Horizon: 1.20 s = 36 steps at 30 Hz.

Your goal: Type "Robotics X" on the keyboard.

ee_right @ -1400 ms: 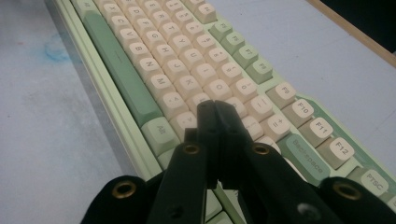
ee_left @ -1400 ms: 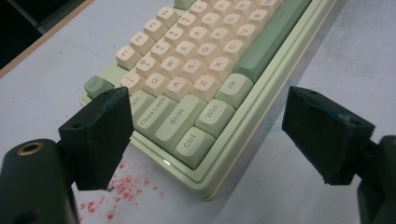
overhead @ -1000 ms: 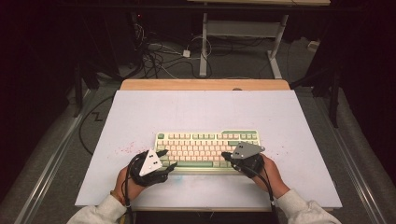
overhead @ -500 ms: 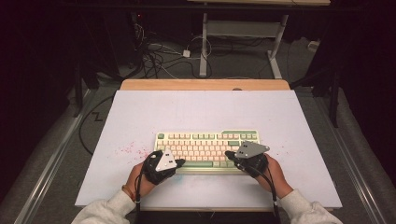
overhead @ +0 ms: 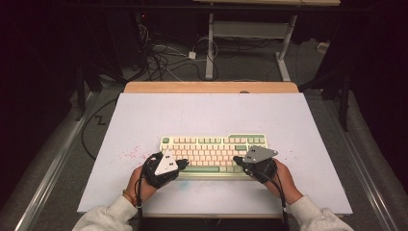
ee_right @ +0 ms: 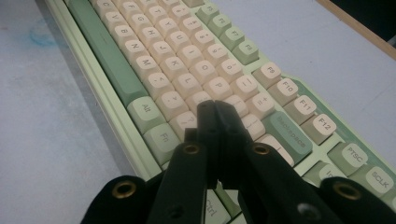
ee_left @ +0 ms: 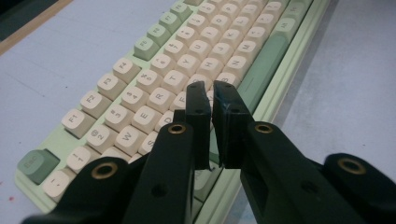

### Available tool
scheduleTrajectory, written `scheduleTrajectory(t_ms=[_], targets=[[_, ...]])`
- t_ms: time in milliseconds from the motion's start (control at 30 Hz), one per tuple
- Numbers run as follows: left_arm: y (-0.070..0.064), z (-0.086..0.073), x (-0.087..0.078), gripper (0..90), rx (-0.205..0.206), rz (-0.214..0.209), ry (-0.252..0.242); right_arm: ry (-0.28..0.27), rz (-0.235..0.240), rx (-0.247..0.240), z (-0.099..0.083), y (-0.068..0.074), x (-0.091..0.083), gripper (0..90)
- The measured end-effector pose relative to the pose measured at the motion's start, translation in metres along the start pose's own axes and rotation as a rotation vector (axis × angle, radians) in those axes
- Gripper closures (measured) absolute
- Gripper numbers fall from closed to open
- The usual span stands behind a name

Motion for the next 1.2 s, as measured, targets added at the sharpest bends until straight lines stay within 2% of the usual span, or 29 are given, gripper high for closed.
scheduleTrajectory(t_ms=[133, 200, 300, 333, 433, 533, 633, 667, 867, 1200], targets=[[0.004, -0.001, -0.003, 79.0, -0.01, 0.021, -0.008, 0.006, -0.001, -0.001, -0.001, 0.0, 0.001, 90.0], [0.005, -0.001, -0.004, 74.6, -0.006, 0.03, -0.004, 0.011, 0.0, -0.001, -0.002, -0.001, 0.002, 90.0], [0.006, -0.001, -0.004, 74.5, 0.0, 0.032, -0.006, 0.019, 0.001, -0.001, -0.004, -0.001, 0.003, 90.0], [0.006, -0.001, -0.004, 71.6, 0.004, 0.035, -0.004, 0.021, 0.002, -0.002, -0.004, -0.001, 0.004, 90.0], [0.007, -0.001, -0.005, 61.8, 0.0, 0.048, -0.01, 0.025, -0.001, 0.002, -0.005, -0.002, 0.004, 90.0], [0.009, 0.0, -0.006, 42.3, 0.002, 0.053, -0.003, 0.029, -0.003, 0.002, -0.006, -0.002, 0.004, 90.0], [0.009, -0.003, -0.008, 26.6, -0.005, 0.111, -0.021, 0.036, -0.005, 0.002, -0.007, -0.003, 0.005, 90.0], [0.009, -0.004, -0.009, 23.2, -0.007, 0.115, -0.024, 0.037, -0.005, 0.005, -0.008, -0.004, 0.005, 90.0], [0.013, -0.008, -0.016, 17.2, -0.027, 0.116, -0.036, 0.051, -0.005, 0.005, -0.01, -0.003, 0.007, 90.0], [0.019, -0.015, -0.034, 17.0, -0.048, 0.148, -0.027, 0.066, -0.013, 0.012, -0.013, -0.004, 0.01, 90.0]])
Point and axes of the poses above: each handheld gripper's, and its own axes: x roughly forward along the jaws, z roughly out of its top, y roughly to its left, the point moved 1 cm from there along x, roughly forward along the jaws, and after that the axes turned 5 degrees about -x, right-handed, at the moved point
